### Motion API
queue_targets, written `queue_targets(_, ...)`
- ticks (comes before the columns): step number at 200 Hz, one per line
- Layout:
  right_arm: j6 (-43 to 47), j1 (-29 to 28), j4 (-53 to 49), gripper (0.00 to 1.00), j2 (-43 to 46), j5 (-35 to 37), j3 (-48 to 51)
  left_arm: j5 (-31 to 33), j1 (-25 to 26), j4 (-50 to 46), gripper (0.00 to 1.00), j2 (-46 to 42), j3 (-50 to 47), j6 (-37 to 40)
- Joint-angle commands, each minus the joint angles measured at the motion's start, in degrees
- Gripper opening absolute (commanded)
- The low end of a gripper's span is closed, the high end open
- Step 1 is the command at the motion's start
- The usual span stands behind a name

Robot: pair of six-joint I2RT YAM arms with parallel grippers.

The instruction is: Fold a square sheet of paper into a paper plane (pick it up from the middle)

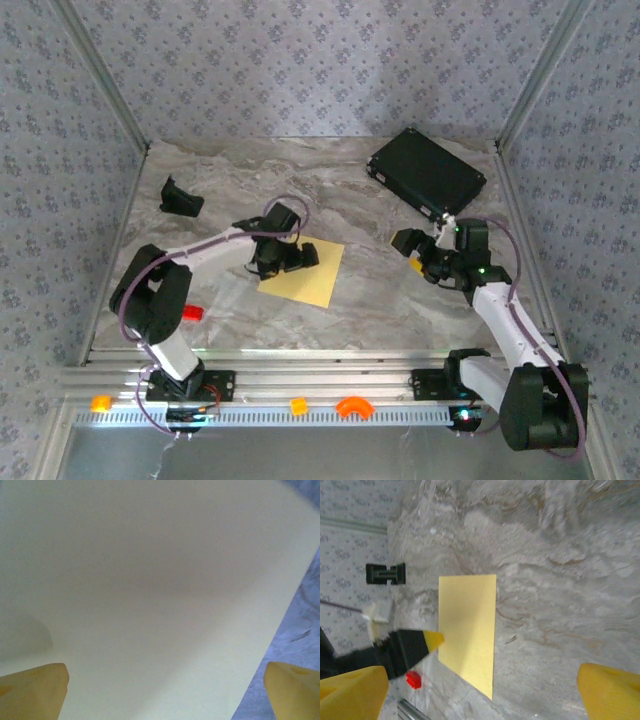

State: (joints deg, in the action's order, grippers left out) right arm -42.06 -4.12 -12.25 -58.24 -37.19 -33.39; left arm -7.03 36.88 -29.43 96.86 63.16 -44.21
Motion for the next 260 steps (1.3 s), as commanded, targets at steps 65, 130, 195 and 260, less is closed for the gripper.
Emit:
queue_targets(65,0.9,-5.5,-6.0,0.98,1.1,7.3,-3.7,2.0,-0.7,-24.5,0.99,12.7,20.6,21.7)
queue_targets(130,2.5,-4.3,-10.1,0.99,3.4,7.9,-2.9,5.1,2.5,-28.8,0.99,20.3,28.6,21.6)
queue_targets(195,2.6,1.1,-14.0,0.99,5.6,5.7,-2.0,6.0,2.9,-29.0,0.99,23.5,29.6,18.3)
queue_targets(260,5.4,6.6,-19.0,0.99,5.4,5.2,-4.2,5.2,4.7,-24.3,0.99,23.1,22.2,5.9)
